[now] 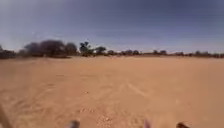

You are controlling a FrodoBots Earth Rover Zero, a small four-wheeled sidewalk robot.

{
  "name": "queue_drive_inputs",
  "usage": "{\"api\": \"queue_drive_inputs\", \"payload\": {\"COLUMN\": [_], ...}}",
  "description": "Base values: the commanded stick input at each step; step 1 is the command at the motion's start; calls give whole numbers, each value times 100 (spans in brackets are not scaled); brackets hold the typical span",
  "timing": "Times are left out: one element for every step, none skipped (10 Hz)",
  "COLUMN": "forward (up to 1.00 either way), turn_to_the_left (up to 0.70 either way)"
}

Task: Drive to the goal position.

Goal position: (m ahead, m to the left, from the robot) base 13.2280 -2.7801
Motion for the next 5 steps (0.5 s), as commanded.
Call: {"api": "queue_drive_inputs", "payload": {"forward": [50, 50, 50, 50, 50], "turn_to_the_left": [-1, -1, -1, -1, -1]}}
